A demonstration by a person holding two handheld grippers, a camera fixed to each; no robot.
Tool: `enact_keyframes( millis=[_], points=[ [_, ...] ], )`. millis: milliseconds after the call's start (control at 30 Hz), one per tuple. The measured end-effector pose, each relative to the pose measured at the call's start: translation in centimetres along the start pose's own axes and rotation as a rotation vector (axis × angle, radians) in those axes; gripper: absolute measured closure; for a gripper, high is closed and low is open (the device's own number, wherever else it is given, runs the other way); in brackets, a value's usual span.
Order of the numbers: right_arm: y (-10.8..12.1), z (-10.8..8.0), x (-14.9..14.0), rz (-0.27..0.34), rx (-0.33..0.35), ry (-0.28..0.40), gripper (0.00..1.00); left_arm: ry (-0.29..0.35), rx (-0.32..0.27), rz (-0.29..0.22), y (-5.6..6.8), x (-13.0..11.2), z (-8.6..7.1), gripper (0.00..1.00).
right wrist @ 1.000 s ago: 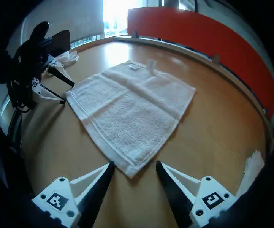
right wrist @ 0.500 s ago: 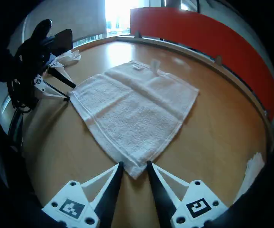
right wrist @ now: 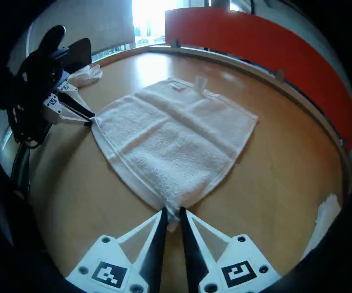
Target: Fold towel
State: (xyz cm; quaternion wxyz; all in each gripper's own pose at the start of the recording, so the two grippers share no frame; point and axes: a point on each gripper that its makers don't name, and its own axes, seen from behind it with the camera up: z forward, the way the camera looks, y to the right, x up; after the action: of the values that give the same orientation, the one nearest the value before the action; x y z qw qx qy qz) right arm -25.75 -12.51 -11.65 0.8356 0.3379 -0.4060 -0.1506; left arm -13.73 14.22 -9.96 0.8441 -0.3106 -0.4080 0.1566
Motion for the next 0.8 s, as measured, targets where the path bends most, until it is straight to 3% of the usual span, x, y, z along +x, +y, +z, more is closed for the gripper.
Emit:
enact_keyframes(
  millis=[167,300,467,800],
  points=[
    [-0.2,0.0,0.2,0.012,0.006,0.005,0.84,-0.007,0.006,-0.033,0.0,0.0,-0.2,0.85],
    [-0.1,-0.2,0.6,0.011,0.002,0.015,0.85,-0.010,0.000,-0.082,0.1,0.1,-0.4,0.85],
    [0.0,-0.7,1.0,0.012,0.002,0.022,0.85,-0.001,-0.007,-0.098,0.3,0.5,-0.8,0.85],
    [0.3,-2.8,2.9,0.011,-0.003,0.049,0.85,0.026,-0.011,-0.125,0.6,2.4,-3.4,0.86]
  ],
)
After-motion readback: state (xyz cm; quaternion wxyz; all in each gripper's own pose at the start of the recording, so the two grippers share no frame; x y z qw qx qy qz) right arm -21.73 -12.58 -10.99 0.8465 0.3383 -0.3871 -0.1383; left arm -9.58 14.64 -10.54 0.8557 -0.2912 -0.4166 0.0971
